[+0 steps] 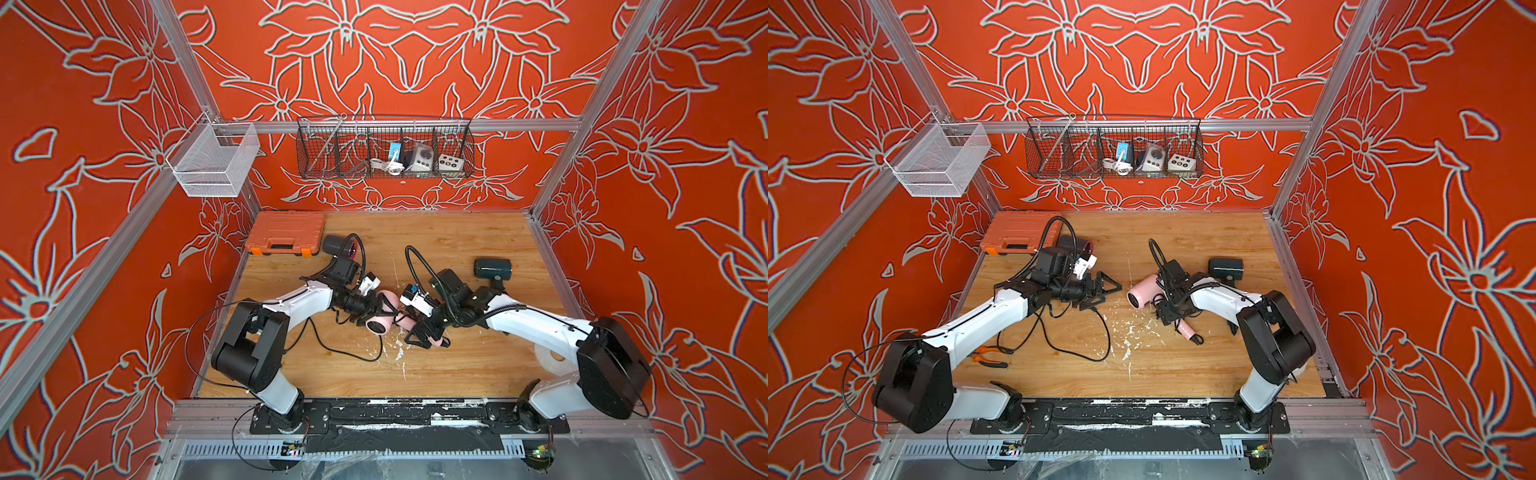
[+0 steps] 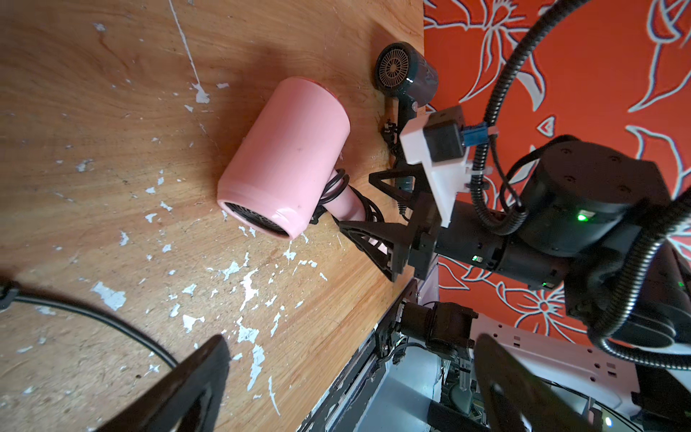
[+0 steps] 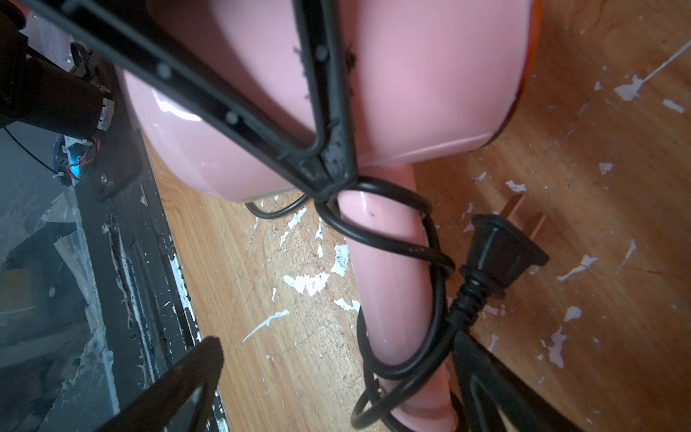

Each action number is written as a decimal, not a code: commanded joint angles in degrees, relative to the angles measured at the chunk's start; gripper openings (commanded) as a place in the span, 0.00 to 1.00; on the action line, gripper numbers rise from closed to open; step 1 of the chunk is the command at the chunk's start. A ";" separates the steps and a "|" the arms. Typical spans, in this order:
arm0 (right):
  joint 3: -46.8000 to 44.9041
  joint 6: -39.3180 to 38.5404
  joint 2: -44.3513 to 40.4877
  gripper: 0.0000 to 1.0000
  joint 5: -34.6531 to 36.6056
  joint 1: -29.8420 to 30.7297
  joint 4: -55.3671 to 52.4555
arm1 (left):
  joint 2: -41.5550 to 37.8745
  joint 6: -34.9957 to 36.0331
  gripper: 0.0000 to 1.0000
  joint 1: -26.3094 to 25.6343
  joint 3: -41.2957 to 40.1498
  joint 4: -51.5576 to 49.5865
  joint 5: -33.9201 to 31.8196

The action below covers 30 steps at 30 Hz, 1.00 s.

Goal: Wrap the cord around the hair dryer
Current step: Place the hair dryer at the center of the board.

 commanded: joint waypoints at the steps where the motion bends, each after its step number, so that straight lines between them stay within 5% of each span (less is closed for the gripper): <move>1: 1.60 -1.60 1.63 0.99 -2.48 1.25 1.18 | -1.94 0.37 0.00 0.48 -0.11 -0.57 -2.83; 14: 4.68 -4.12 7.17 0.95 -2.77 4.10 -0.67 | -2.98 -0.39 0.00 0.46 0.88 -0.83 -1.87; 30: 8.41 -6.66 13.39 0.77 -1.90 6.27 -3.56 | -5.67 -4.68 0.00 0.46 3.52 0.71 1.91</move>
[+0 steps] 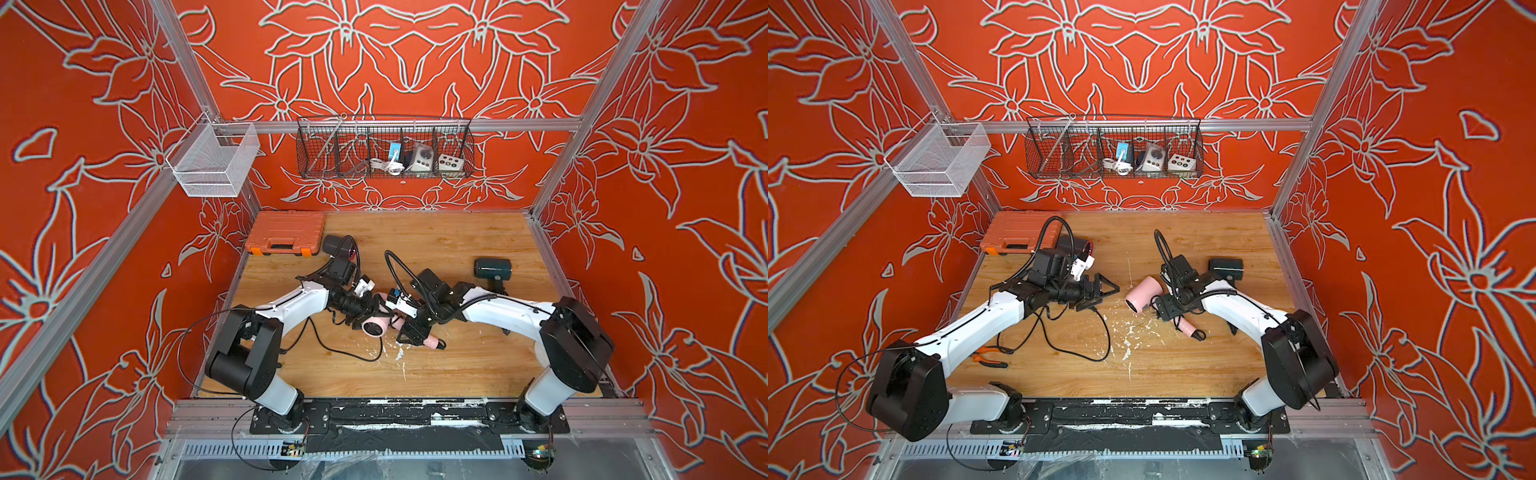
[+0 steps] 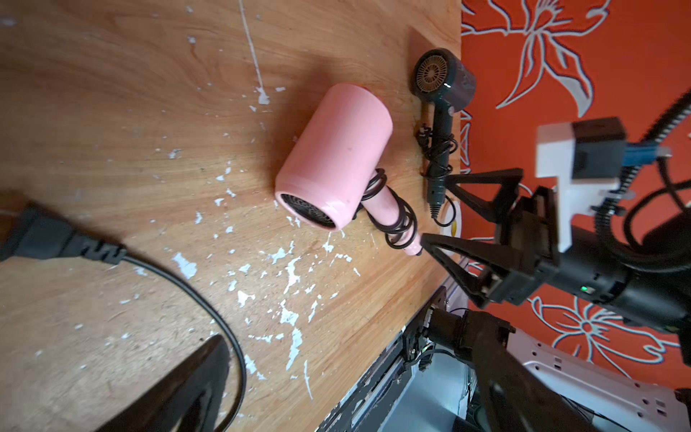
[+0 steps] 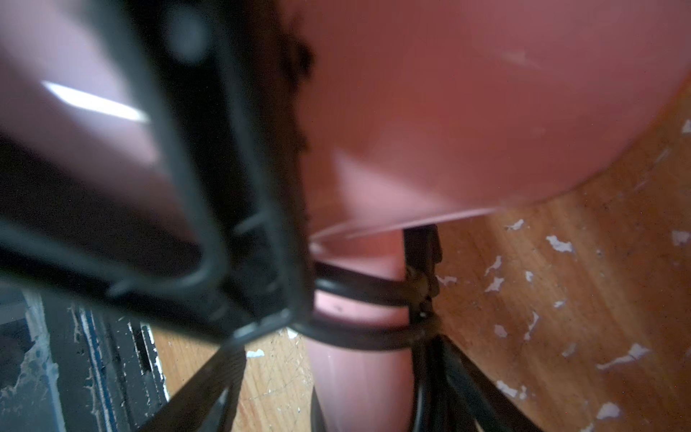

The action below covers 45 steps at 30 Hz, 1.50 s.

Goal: Wrap the cord around the hair dryer
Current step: Place the hair dryer at the center of the board.

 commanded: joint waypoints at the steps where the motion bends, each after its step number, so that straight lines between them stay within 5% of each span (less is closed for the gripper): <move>1: 1.48 -2.06 2.47 0.75 -4.16 2.81 -2.71 | -3.06 -0.64 0.00 -0.24 3.56 6.41 2.35; 9: 2.63 -1.96 4.67 0.42 -2.76 3.13 -3.25 | -4.17 -4.83 0.00 -0.24 1.88 11.05 5.02; 16: 3.17 -2.80 6.18 0.43 -1.82 3.47 -4.27 | -4.65 -8.56 0.00 -0.24 0.66 15.22 5.99; 22: 0.41 -1.06 5.35 0.01 -2.32 3.46 -0.73 | -5.35 -9.02 0.00 -0.26 0.85 15.21 6.10; 27: -0.93 -0.59 2.47 0.00 -4.49 2.70 0.96 | -5.84 -7.37 0.00 -0.24 0.94 13.73 5.82; 45: -3.78 0.58 -1.09 0.00 -13.16 -4.19 0.11 | -6.07 -8.76 0.78 -0.24 1.75 18.19 3.66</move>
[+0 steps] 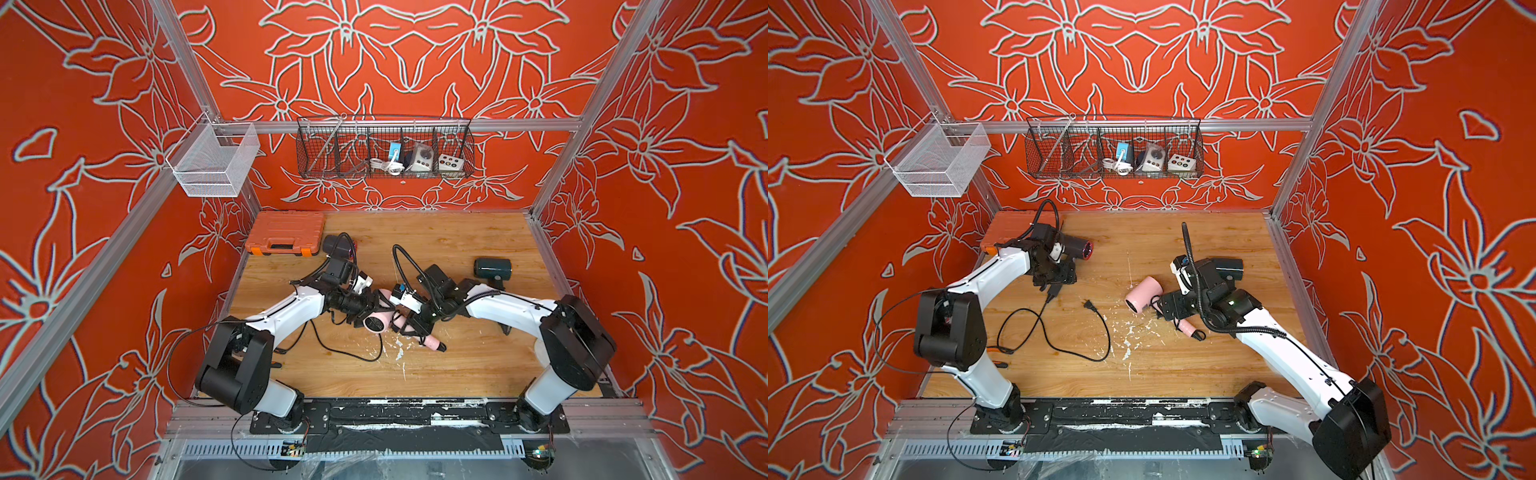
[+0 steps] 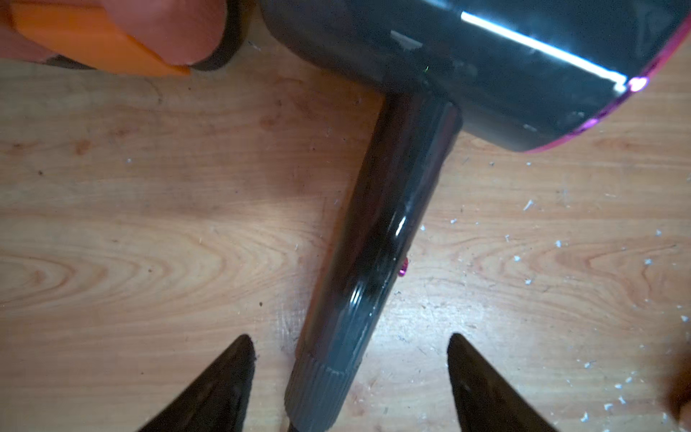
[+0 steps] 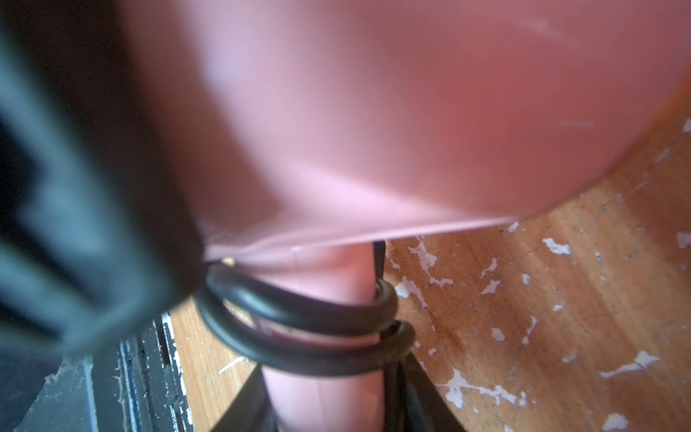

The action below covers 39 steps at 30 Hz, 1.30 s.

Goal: Wrap the cord around the hair dryer
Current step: Place the hair dryer at the center of the board.

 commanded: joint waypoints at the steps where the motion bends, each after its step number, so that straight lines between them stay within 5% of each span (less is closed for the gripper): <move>1: -2.51 0.93 -0.72 0.00 -6.16 -0.41 -1.59 | -1.48 -0.60 0.81 -0.08 3.64 11.92 3.52; 11: -4.95 4.60 -1.18 0.00 -3.40 -5.89 -1.99 | -1.34 -1.37 0.98 -0.09 3.15 13.43 1.21; 32: 0.08 17.35 3.96 0.00 29.44 -8.26 -9.16 | -5.84 0.53 1.00 -0.02 0.81 10.45 -5.03; 36: -1.39 19.31 2.38 0.17 32.29 -9.23 -8.72 | -6.60 1.05 1.00 0.02 0.27 9.97 -5.20; 39: -1.79 19.77 0.75 0.57 33.53 -9.53 -8.76 | -6.64 1.12 1.00 0.00 0.29 9.89 -4.95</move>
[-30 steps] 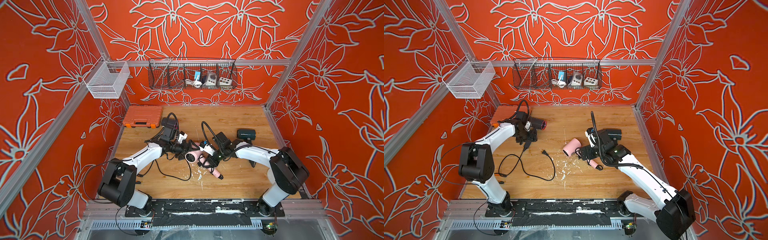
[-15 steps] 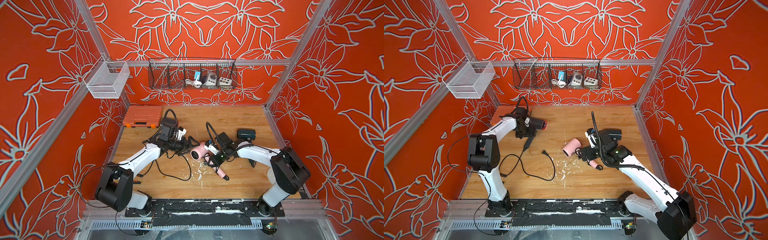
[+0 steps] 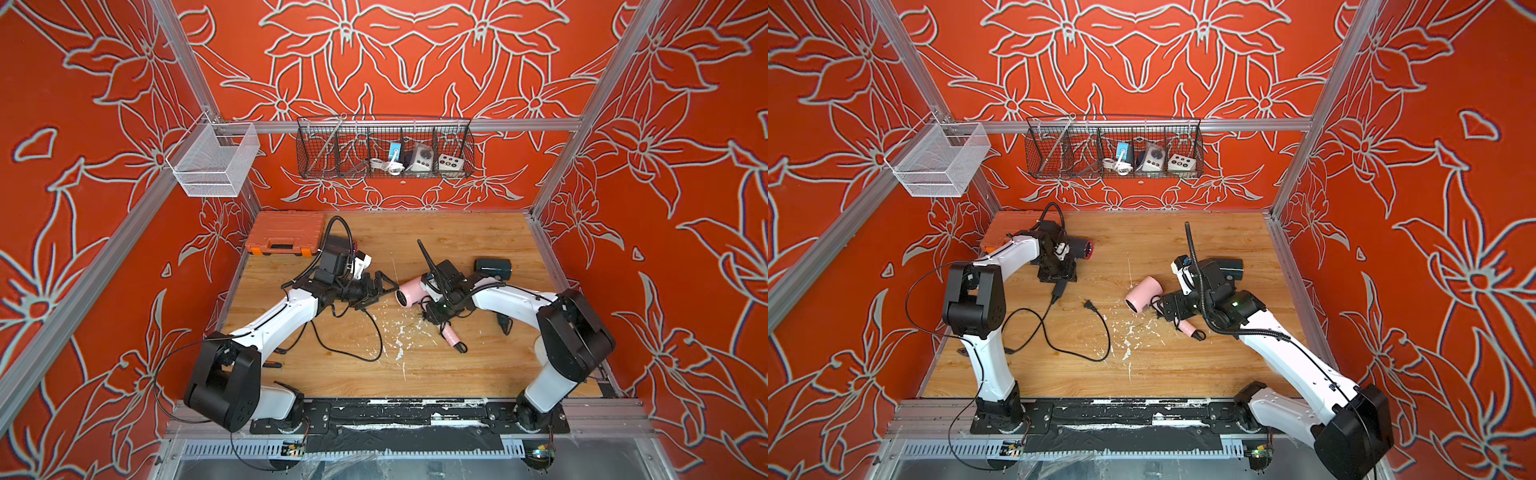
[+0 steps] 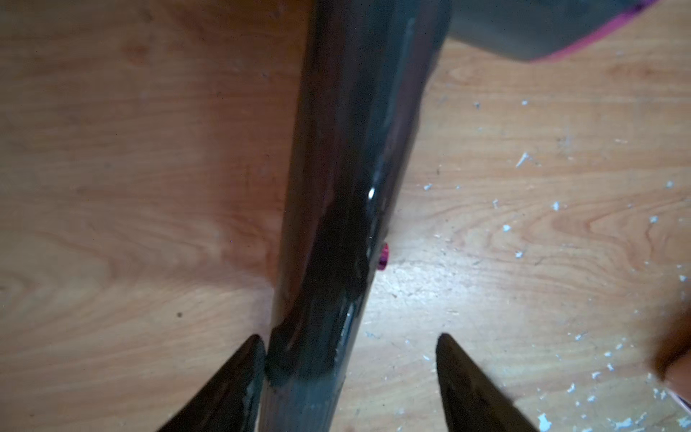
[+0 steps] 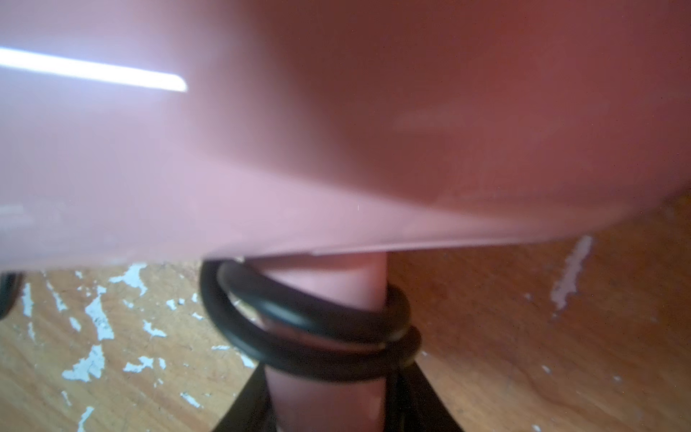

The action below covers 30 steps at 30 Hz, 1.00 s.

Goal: Wrap the cord around the hair dryer
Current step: Place the hair dryer at the center of the board.

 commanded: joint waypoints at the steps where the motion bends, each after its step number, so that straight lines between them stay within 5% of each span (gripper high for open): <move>1: -1.58 1.83 -1.54 0.64 8.57 -1.16 -2.40 | -1.35 1.16 1.00 0.04 -0.44 -0.44 0.04; 8: -0.61 1.65 -5.66 0.83 8.37 -1.16 -4.21 | -1.80 2.15 1.00 0.07 -0.37 -1.56 -0.21; 23: 0.05 2.89 -15.83 0.95 3.71 -1.17 -5.95 | -4.08 5.88 1.00 1.44 0.42 -8.44 -4.88; 30: -2.50 3.93 -22.86 0.99 2.06 -1.25 -4.00 | -3.16 13.39 0.99 4.44 5.76 -19.38 -14.59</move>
